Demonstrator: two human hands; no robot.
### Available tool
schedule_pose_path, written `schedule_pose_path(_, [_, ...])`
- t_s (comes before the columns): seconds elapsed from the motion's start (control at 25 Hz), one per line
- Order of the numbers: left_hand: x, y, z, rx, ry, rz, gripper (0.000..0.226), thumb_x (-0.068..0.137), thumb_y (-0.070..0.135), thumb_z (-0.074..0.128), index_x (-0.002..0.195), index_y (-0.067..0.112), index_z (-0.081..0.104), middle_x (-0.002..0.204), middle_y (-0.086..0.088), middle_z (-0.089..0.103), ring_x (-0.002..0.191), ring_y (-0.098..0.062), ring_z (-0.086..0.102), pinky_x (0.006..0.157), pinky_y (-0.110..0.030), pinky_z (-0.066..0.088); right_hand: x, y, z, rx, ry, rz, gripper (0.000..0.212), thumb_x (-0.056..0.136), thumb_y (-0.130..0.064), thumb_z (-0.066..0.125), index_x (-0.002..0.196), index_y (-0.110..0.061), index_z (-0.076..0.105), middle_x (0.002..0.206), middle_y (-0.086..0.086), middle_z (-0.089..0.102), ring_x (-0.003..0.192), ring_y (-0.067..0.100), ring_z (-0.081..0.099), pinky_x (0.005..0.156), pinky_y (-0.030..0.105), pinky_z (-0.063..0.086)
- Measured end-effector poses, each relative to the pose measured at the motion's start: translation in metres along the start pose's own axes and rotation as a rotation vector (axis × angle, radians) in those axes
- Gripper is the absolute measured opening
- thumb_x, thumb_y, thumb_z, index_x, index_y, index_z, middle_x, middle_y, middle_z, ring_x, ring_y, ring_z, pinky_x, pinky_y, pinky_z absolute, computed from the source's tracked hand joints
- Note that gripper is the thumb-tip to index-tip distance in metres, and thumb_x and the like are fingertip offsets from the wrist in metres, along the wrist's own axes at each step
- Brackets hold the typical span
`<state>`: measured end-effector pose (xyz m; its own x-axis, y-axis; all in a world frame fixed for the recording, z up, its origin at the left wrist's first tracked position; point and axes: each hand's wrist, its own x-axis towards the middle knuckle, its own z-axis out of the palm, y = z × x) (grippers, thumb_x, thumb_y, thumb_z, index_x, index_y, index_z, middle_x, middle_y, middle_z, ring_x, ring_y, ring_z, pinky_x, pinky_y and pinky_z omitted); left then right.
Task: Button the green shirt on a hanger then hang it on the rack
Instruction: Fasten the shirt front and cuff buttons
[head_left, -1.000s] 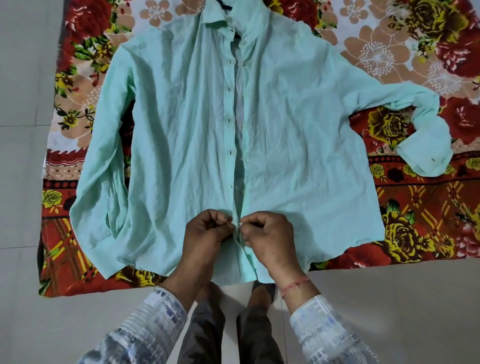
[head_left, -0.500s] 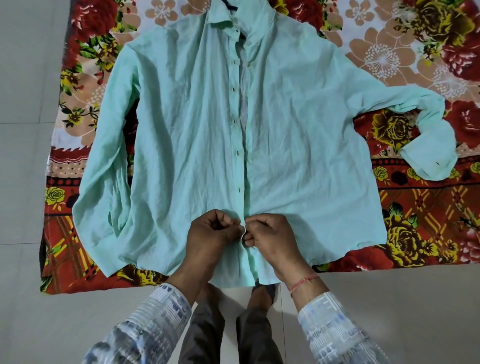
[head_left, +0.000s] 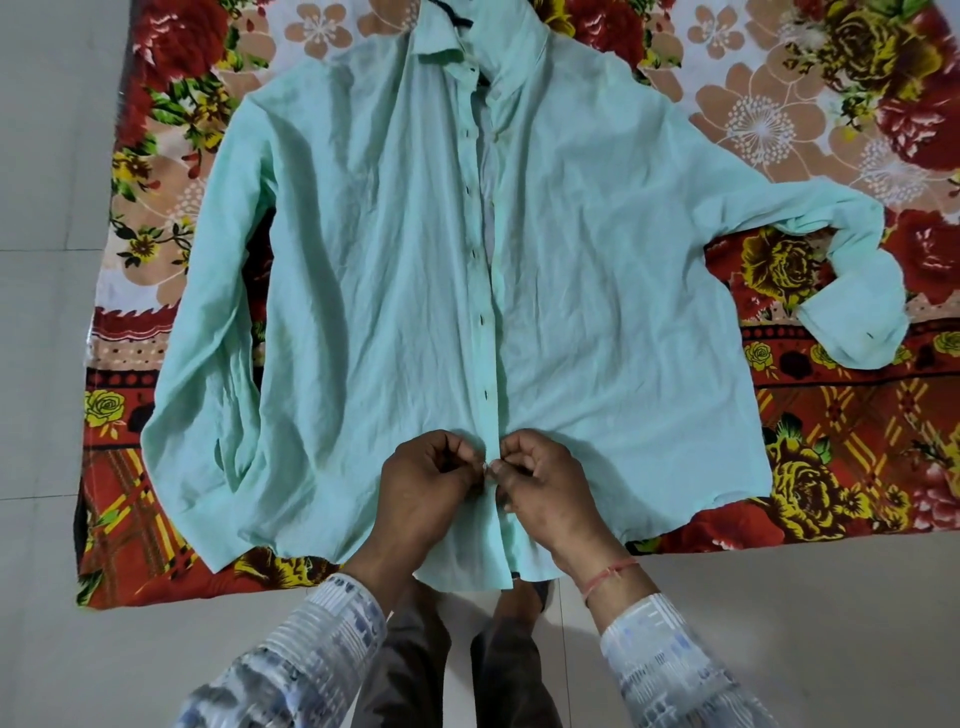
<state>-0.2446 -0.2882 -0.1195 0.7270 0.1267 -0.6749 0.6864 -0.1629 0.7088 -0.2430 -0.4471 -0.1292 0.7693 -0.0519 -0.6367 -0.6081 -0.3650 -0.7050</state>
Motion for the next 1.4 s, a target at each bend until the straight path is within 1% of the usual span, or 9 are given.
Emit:
schedule_pose_path(0.16, [0.011, 0.024, -0.008, 0.309, 0.126, 0.134, 0.014, 0.078, 0.014, 0.078, 0.078, 0.024, 0.068, 0.071, 0.006, 0.072, 0.069, -0.012, 0.069, 0.065, -0.032, 0.055, -0.005, -0.016, -0.010, -0.400, -0.052, -0.270, 0.013, 0.092, -0.022, 0.067, 0.098, -0.022, 0.079, 0.080, -0.004, 0.075, 0.075, 0.008, 0.070, 0.075, 0.028, 0.060])
schedule_pose_path(0.32, [0.030, 0.052, -0.005, 0.229, 0.211, 0.258, 0.023, 0.081, 0.028, 0.087, 0.083, 0.023, 0.065, 0.074, 0.007, 0.071, 0.069, -0.008, 0.066, 0.060, -0.019, 0.050, 0.011, -0.041, -0.010, -0.403, 0.341, -0.475, 0.017, 0.090, -0.012, 0.066, 0.092, -0.017, 0.081, 0.084, -0.002, 0.077, 0.080, 0.010, 0.071, 0.078, 0.023, 0.058])
schedule_pose_path(0.48, [0.053, 0.058, 0.008, 0.327, 0.148, 0.230, 0.018, 0.079, 0.023, 0.083, 0.086, 0.021, 0.066, 0.079, 0.008, 0.071, 0.076, -0.011, 0.068, 0.064, -0.023, 0.050, 0.044, -0.050, -0.001, -0.280, 0.270, -0.319, 0.019, 0.085, -0.002, 0.068, 0.091, -0.014, 0.082, 0.084, -0.001, 0.080, 0.082, 0.012, 0.076, 0.079, 0.021, 0.059])
schedule_pose_path(0.6, [0.061, 0.060, 0.006, 0.353, 0.103, 0.188, 0.016, 0.078, 0.025, 0.081, 0.086, 0.021, 0.068, 0.080, 0.008, 0.071, 0.079, -0.011, 0.067, 0.065, -0.024, 0.050, 0.048, -0.048, 0.003, -0.424, 0.248, -0.359, 0.018, 0.076, -0.011, 0.059, 0.078, -0.012, 0.077, 0.070, 0.002, 0.073, 0.068, 0.020, 0.069, 0.068, 0.038, 0.058])
schedule_pose_path(0.68, [0.063, 0.059, 0.003, 0.299, 0.081, 0.140, 0.013, 0.078, 0.022, 0.082, 0.085, 0.021, 0.070, 0.082, 0.006, 0.073, 0.082, -0.015, 0.071, 0.072, -0.033, 0.059, 0.047, -0.047, 0.006, -0.463, 0.255, -0.398, 0.015, 0.077, -0.010, 0.062, 0.077, -0.014, 0.077, 0.067, 0.002, 0.072, 0.066, 0.020, 0.068, 0.066, 0.040, 0.058])
schedule_pose_path(0.8, [0.065, 0.054, -0.003, 0.069, 0.041, 0.021, 0.015, 0.078, 0.009, 0.083, 0.081, 0.019, 0.072, 0.082, -0.001, 0.078, 0.082, -0.026, 0.077, 0.081, -0.044, 0.066, 0.050, -0.045, 0.006, -0.299, 0.271, -0.284, 0.012, 0.085, -0.011, 0.074, 0.087, -0.018, 0.084, 0.079, -0.004, 0.080, 0.076, 0.010, 0.075, 0.080, 0.037, 0.063])
schedule_pose_path(1.0, [0.068, 0.042, -0.016, -0.306, -0.081, -0.113, 0.022, 0.084, -0.008, 0.081, 0.090, 0.010, 0.069, 0.081, -0.009, 0.066, 0.079, -0.026, 0.069, 0.085, -0.041, 0.061, 0.058, -0.042, 0.002, 0.036, 0.182, -0.056, 0.007, 0.081, -0.019, 0.076, 0.084, -0.023, 0.081, 0.078, -0.004, 0.080, 0.077, 0.015, 0.078, 0.084, 0.049, 0.065])
schedule_pose_path(1.32, [0.065, 0.047, -0.019, -0.298, -0.172, -0.076, 0.025, 0.095, -0.013, 0.059, 0.083, 0.004, 0.073, 0.080, -0.016, 0.075, 0.077, -0.029, 0.075, 0.079, -0.038, 0.066, 0.057, -0.042, -0.001, 0.030, 0.162, -0.073, 0.008, 0.084, -0.015, 0.078, 0.088, -0.021, 0.082, 0.082, -0.008, 0.081, 0.080, 0.010, 0.078, 0.086, 0.046, 0.065])
schedule_pose_path(1.4, [0.062, 0.050, -0.017, -0.255, -0.159, -0.062, 0.021, 0.095, -0.013, 0.064, 0.084, 0.003, 0.074, 0.077, -0.014, 0.075, 0.075, -0.026, 0.075, 0.076, -0.033, 0.066, 0.057, -0.042, -0.002, 0.021, 0.143, -0.079, 0.009, 0.086, -0.014, 0.078, 0.090, -0.021, 0.083, 0.085, -0.008, 0.081, 0.083, 0.008, 0.078, 0.088, 0.044, 0.064])
